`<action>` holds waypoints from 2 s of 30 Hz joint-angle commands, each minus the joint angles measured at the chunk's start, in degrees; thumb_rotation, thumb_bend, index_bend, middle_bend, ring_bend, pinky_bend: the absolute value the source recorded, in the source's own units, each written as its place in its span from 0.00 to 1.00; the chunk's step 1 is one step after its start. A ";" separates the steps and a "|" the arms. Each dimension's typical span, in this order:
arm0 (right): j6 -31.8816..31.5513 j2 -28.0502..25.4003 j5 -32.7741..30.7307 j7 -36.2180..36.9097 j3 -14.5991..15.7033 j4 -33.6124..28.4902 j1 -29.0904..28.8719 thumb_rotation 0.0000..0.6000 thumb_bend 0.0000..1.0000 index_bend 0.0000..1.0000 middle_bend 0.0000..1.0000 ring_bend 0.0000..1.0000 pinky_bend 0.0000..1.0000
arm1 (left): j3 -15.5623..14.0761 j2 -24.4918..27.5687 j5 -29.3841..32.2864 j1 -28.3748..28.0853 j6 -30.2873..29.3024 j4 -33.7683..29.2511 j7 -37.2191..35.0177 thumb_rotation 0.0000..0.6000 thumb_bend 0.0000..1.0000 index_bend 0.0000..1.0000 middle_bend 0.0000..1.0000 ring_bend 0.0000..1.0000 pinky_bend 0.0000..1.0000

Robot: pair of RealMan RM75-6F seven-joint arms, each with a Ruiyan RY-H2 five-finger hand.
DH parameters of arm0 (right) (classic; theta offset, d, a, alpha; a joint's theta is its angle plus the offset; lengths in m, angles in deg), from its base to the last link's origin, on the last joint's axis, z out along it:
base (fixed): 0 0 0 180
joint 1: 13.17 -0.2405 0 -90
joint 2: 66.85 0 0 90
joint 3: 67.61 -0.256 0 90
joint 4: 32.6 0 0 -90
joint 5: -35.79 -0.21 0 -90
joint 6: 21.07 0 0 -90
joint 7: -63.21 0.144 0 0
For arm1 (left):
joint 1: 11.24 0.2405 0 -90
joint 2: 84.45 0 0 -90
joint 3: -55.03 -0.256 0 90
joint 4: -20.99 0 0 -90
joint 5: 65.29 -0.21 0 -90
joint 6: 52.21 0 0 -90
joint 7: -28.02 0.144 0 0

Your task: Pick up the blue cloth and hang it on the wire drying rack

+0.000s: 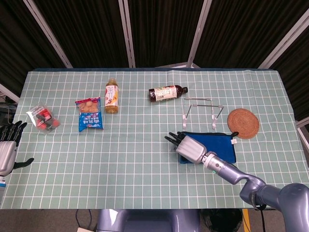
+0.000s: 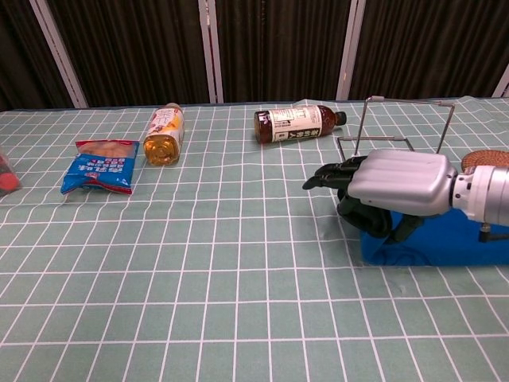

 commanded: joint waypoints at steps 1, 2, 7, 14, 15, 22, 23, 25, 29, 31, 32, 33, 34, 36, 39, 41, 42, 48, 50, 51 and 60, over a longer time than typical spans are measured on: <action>-1.20 -0.91 -0.49 0.68 -0.41 -0.68 0.72 1.00 0.32 0.67 0.04 0.00 0.20 | -0.06 0.08 -0.23 0.04 -0.09 -0.11 -0.14 1.00 0.00 0.00 0.00 0.00 0.00; -1.54 -1.18 -0.58 0.84 -0.52 -0.98 0.90 1.00 0.32 0.67 0.04 0.00 0.20 | -0.08 0.11 -0.30 0.06 -0.12 -0.13 -0.18 1.00 0.00 0.00 0.00 0.00 0.00; -4.12 -3.33 -1.95 2.52 -1.70 -3.34 2.39 1.00 0.32 0.67 0.04 0.00 0.20 | -0.19 0.37 -0.80 0.23 -0.40 -0.46 -0.66 1.00 0.00 0.00 0.00 0.00 0.00; -7.97 -10.19 -7.75 4.39 -6.57 -12.47 5.17 1.00 0.34 0.69 0.04 0.00 0.21 | -0.29 0.94 -1.56 0.51 -0.78 -0.97 -1.82 1.00 0.00 0.00 0.00 0.00 0.00; -8.48 -11.20 -8.58 4.09 -7.32 -13.95 5.55 1.00 0.35 0.69 0.05 0.00 0.21 | -0.30 1.05 -1.69 0.56 -0.87 -1.07 -2.00 1.00 0.00 0.00 0.00 0.00 0.00; -10.21 -18.43 -14.62 -1.80 -11.86 -24.96 7.85 1.00 0.37 0.71 0.05 0.00 0.22 | -0.39 2.15 -2.91 1.15 -1.86 -1.89 -3.80 1.00 0.00 0.00 0.00 0.00 0.00; -11.00 -20.24 -16.33 -3.84 -13.17 -27.63 8.47 1.00 0.37 0.71 0.06 0.00 0.22 | -0.49 2.58 -3.46 1.47 -2.36 -2.32 -4.52 1.00 0.00 0.00 0.00 0.00 0.00; -11.68 -22.65 -19.96 -8.52 -14.94 -33.14 9.48 1.00 0.38 0.72 0.05 0.00 0.22 | -0.79 3.43 -4.53 2.05 -3.20 -2.91 -5.70 1.00 0.00 0.00 0.00 0.00 0.00; -12.51 -25.06 -25.01 -15.02 -17.22 -40.83 10.39 1.00 0.39 0.73 0.05 0.00 0.23 | -1.09 4.40 -6.03 2.78 -4.43 -3.53 -7.18 1.00 0.00 0.00 0.00 0.00 0.00; -13.30 -26.82 -27.80 -20.27 -18.67 -45.37 10.54 1.00 0.39 0.73 0.06 0.00 0.23 | -1.36 5.08 -7.31 3.37 -5.52 -4.01 -8.21 1.00 0.00 0.00 0.00 0.00 0.00; -13.48 -27.39 -28.91 -22.22 -19.12 -46.99 10.55 1.00 0.39 0.73 0.06 0.00 0.23 | -1.48 5.31 -7.68 3.55 -5.74 -4.10 -8.56 1.00 0.00 0.00 0.00 0.00 0.00; -13.70 -27.84 -29.85 -23.78 -19.52 -48.30 10.57 1.00 0.39 0.73 0.06 0.00 0.23 | -1.57 5.48 -7.95 3.67 -5.88 -4.15 -8.86 1.00 0.00 0.00 0.00 0.00 0.00; -13.97 -28.36 -31.08 -25.58 -19.94 -49.84 10.64 1.00 0.39 0.74 0.06 0.00 0.23 | -1.65 5.65 -8.18 3.77 -5.96 -4.16 -9.19 1.00 0.00 0.00 0.00 0.00 0.00; -14.19 -29.36 -33.63 -28.53 -20.42 -52.33 10.80 1.00 0.40 0.76 0.06 0.00 0.23 | -1.69 5.87 -8.29 3.88 -5.97 -4.10 -9.70 1.00 0.00 0.00 0.00 0.00 0.00; -14.37 -30.84 -37.47 -33.16 -20.82 -55.66 10.75 1.00 0.40 0.76 0.06 0.00 0.23 | -1.60 6.09 -8.16 3.95 -5.93 -3.99 -10.26 1.00 0.00 0.00 0.00 0.00 0.00; -14.87 -31.39 -40.00 -36.55 -21.24 -57.43 10.38 1.00 0.40 0.77 0.06 0.00 0.23 | -1.45 6.26 -7.90 4.00 -5.92 -3.82 -10.72 1.00 0.00 0.00 0.00 0.00 0.00; -15.04 -31.28 -41.55 -37.99 -21.56 -58.12 10.03 1.00 0.40 0.77 0.06 0.00 0.23 | -1.41 6.34 -7.84 4.01 -5.86 -3.74 -10.92 1.00 0.00 0.00 0.00 0.00 0.00; -14.53 -29.21 -47.84 -42.73 -22.28 -57.60 7.69 1.00 0.40 0.79 0.06 0.00 0.23 | -1.29 6.50 -7.83 4.16 -5.98 -3.64 -11.25 1.00 0.00 0.00 0.00 0.00 0.00; -14.29 -27.75 -49.84 -44.25 -22.44 -56.30 6.56 1.00 0.40 0.79 0.06 0.00 0.23 | -1.22 6.53 -7.85 4.24 -6.16 -3.64 -11.28 1.00 0.00 0.00 0.00 0.00 0.00; -13.93 -26.53 -51.22 -45.04 -22.69 -54.90 5.62 1.00 0.40 0.79 0.06 0.00 0.23 | -1.19 6.53 -7.87 4.31 -6.29 -3.64 -11.21 1.00 0.00 0.00 0.00 0.00 0.00; -13.66 -19.24 -60.28 -50.25 -24.87 -45.48 0.11 1.00 0.40 0.76 0.06 0.00 0.23 | -0.79 6.20 -6.93 4.08 -5.70 -3.24 -10.96 1.00 0.00 0.00 0.00 0.00 0.00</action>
